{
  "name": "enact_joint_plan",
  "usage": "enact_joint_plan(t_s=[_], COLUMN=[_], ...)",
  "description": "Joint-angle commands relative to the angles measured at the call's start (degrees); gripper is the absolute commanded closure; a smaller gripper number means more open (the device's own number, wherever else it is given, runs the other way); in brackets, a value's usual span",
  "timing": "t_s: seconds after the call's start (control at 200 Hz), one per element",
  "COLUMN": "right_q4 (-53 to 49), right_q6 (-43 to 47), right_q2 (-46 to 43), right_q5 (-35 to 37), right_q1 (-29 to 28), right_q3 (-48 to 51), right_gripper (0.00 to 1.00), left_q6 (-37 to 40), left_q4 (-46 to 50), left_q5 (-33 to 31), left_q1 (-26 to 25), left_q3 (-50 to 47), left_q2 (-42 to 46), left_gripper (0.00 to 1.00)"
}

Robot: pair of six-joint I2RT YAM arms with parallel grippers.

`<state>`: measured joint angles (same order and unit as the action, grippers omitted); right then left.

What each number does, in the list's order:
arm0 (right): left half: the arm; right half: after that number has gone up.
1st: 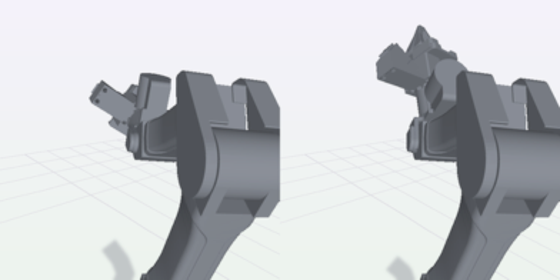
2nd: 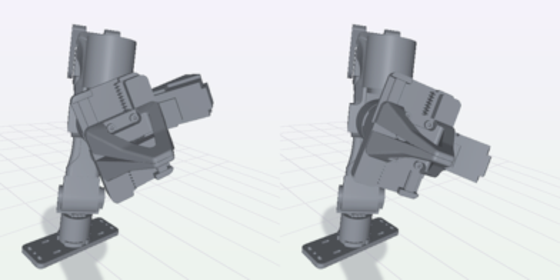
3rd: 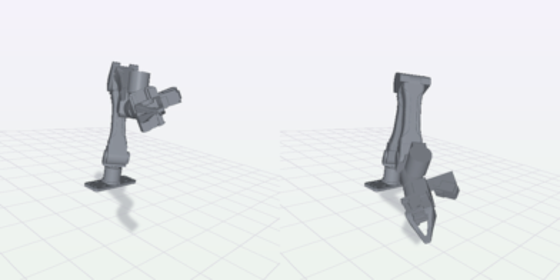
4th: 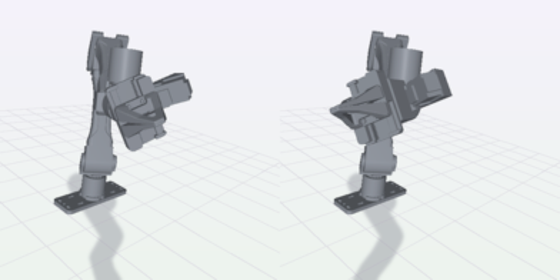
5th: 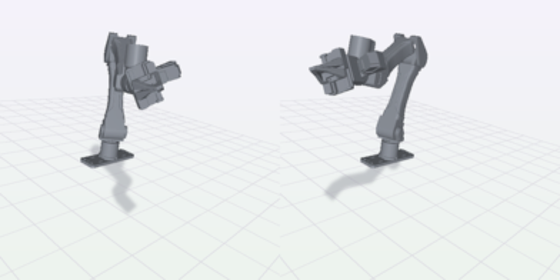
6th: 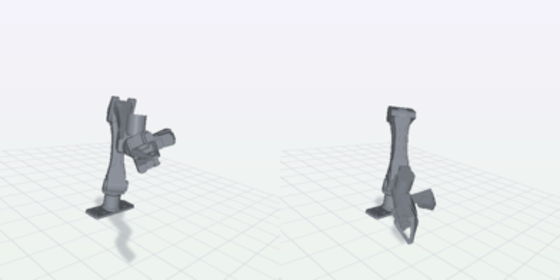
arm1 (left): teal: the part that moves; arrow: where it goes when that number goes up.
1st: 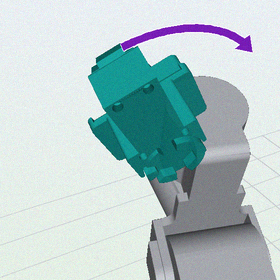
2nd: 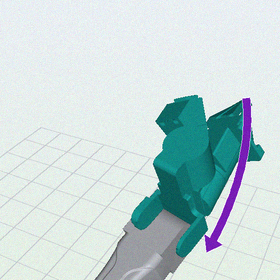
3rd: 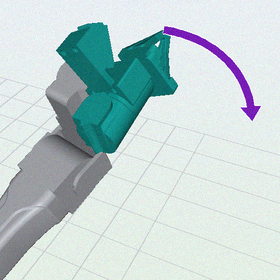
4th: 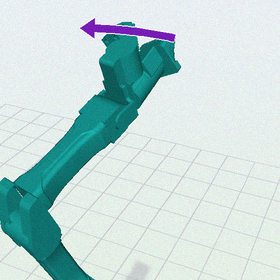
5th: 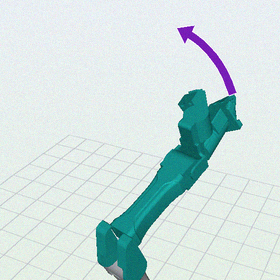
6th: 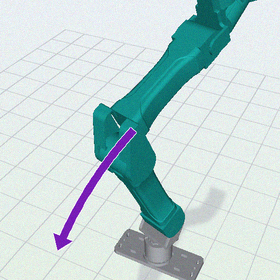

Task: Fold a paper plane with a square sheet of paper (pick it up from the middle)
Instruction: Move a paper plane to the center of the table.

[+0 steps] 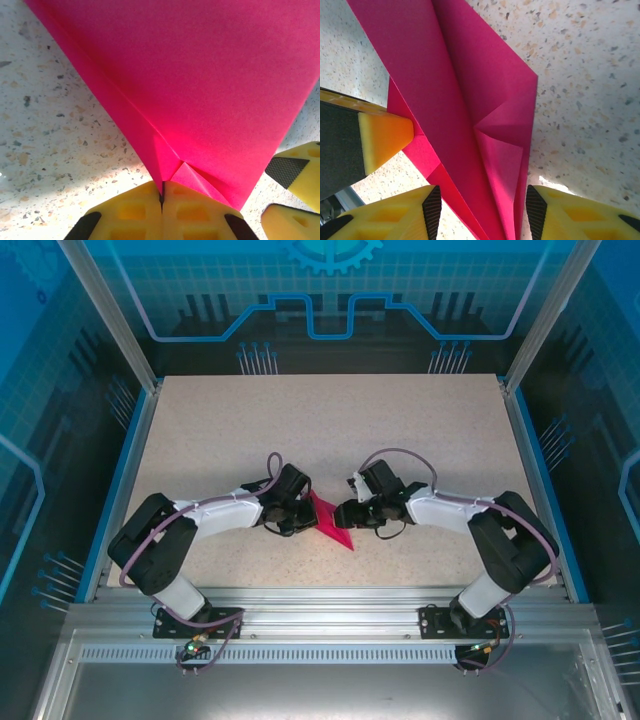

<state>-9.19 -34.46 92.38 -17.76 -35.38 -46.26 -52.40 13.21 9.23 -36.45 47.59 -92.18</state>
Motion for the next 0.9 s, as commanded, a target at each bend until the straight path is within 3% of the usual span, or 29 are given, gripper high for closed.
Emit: enact_joint_plan(t_s=[0.0, 0.52, 0.895], right_q4=[-2.5, -2.3, -9.4], right_q6=[2.3, 6.5, 9.0], right_q2=[1.9, 1.3, 5.5], right_q5=[-0.2, -1.8, 8.6], right_q1=[-1.3, -4.9, -8.4], right_q3=[-2.1, -3.0, -8.9], right_gripper=[0.49, 0.50, 0.64], left_q6=[1.2, 1.2, 1.0], left_q4=[0.0, -0.1, -0.5], left_q5=[-0.8, -0.7, -0.4], left_q1=[-0.4, -0.4, -0.4], left_q3=[-0.6, -0.5, -0.8], left_q2=[1.0, 0.8, 0.8], left_gripper=[0.94, 0.94, 0.94])
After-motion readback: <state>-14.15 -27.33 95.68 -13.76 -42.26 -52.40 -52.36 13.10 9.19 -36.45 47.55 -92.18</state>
